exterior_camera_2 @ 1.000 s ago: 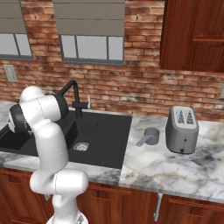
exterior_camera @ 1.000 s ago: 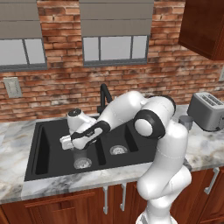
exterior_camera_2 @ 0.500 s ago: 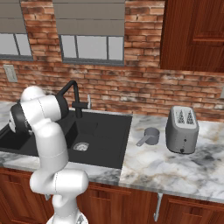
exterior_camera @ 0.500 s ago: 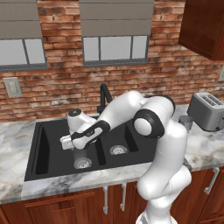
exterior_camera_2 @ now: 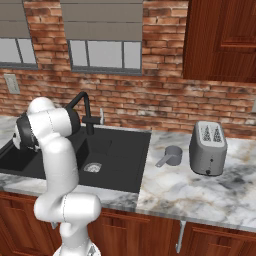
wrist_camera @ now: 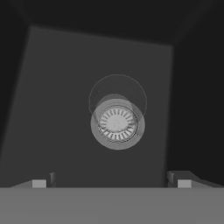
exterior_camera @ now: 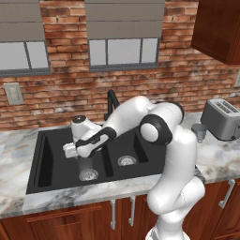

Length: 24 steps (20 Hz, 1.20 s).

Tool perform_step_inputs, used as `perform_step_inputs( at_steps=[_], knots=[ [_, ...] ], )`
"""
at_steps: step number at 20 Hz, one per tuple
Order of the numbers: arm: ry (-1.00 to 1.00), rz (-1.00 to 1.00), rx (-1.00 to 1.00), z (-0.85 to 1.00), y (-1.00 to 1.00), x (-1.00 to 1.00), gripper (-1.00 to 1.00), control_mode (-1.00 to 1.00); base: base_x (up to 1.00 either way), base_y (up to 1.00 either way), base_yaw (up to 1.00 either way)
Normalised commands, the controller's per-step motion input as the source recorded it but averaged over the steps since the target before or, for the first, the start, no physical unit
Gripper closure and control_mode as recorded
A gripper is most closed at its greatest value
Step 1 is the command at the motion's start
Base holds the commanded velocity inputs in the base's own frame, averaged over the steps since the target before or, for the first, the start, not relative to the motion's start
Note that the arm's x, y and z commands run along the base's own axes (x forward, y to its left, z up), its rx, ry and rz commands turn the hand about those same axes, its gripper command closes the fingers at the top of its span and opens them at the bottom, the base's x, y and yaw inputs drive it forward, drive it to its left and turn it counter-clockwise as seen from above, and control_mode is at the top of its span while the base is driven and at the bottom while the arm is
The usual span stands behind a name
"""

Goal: Move any existing items from the left basin to the right basin for drying. Then move the measuring cup from the counter to the left basin of the sink for washing.

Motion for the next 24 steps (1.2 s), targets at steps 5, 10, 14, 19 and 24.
perform_step_inputs(
  at_steps=[5,10,14,19,24],
  knots=[
    [0.00,0.00,0.00,0.00,0.17,0.22,-1.00,-1.00,0.00,0.00,0.00],
    [0.00,0.00,0.00,0.00,0.15,0.20,-1.00,-1.00,0.00,0.00,0.00],
    [0.00,0.00,0.00,0.00,0.10,0.15,-1.00,-1.00,0.00,0.00,0.00],
    [0.00,0.00,0.00,-0.01,0.07,0.12,-1.00,-1.00,0.00,0.00,0.00],
    [0.00,0.00,0.00,-0.06,0.00,0.02,-1.00,-1.00,0.00,0.00,0.00]
  ],
)
